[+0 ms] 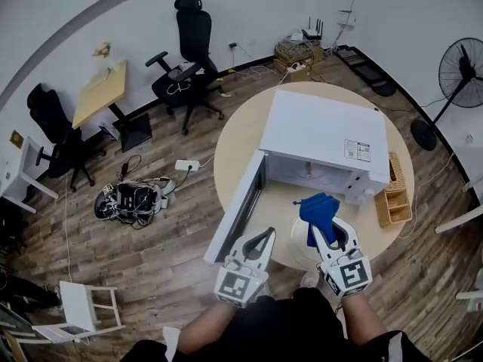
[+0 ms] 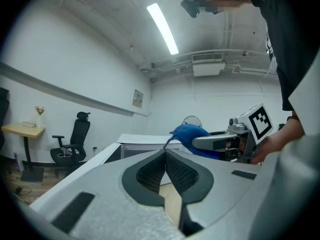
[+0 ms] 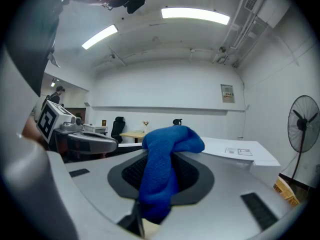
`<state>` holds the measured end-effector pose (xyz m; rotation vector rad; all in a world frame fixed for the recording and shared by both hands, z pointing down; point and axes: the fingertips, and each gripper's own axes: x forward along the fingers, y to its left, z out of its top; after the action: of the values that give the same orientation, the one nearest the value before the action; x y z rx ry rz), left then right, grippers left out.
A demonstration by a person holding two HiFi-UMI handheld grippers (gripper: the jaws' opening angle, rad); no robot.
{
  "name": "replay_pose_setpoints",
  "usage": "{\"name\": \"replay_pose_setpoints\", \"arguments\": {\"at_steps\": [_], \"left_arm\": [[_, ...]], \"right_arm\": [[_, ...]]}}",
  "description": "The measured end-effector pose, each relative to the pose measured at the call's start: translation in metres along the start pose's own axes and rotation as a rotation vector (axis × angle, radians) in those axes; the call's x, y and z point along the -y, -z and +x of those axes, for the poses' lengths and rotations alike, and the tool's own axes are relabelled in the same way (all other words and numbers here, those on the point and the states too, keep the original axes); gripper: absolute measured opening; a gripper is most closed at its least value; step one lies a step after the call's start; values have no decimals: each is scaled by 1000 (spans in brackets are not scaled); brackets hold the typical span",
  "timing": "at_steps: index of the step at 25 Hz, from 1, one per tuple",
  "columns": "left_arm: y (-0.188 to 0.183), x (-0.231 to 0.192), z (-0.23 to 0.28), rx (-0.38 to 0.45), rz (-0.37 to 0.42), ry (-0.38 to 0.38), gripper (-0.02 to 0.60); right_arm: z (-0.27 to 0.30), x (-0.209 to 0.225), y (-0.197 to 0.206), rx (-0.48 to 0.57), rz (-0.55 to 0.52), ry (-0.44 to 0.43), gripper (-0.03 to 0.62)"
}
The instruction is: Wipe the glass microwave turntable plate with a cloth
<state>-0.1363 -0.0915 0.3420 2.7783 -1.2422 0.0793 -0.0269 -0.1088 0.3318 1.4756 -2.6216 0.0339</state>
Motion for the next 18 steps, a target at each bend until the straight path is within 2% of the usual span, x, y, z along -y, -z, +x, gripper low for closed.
{"name": "replay_pose_setpoints", "arguments": {"at_steps": [7,13,18], "left_arm": [[11,3,34,-22,-28,-16,6],[46,-1,50,-85,-42,-50,6],[72,4,52,-137,-70,-75,6]], "right_arm": [[3,28,28,-72,12,-20,97],[3,50,67,-148,42,-34,97],[1,47,100,-205,81,-68,97]]}}
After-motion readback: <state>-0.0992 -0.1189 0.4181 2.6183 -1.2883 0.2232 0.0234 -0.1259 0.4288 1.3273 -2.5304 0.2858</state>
